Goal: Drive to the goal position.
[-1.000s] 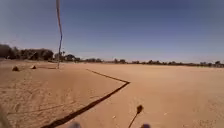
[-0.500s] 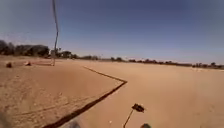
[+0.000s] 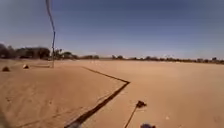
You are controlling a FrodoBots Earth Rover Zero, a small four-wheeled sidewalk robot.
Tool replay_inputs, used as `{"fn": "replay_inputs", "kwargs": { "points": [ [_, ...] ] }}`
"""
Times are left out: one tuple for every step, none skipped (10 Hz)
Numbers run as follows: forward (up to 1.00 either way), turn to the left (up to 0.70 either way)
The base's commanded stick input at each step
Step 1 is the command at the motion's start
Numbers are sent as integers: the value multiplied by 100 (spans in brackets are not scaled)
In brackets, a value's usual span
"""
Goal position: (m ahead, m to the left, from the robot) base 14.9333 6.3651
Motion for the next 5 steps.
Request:
{"fn": "replay_inputs", "kwargs": {
  "points": [
    [70, 0],
    [70, 0],
    [70, 0],
    [70, 0],
    [70, 0]
  ]
}}
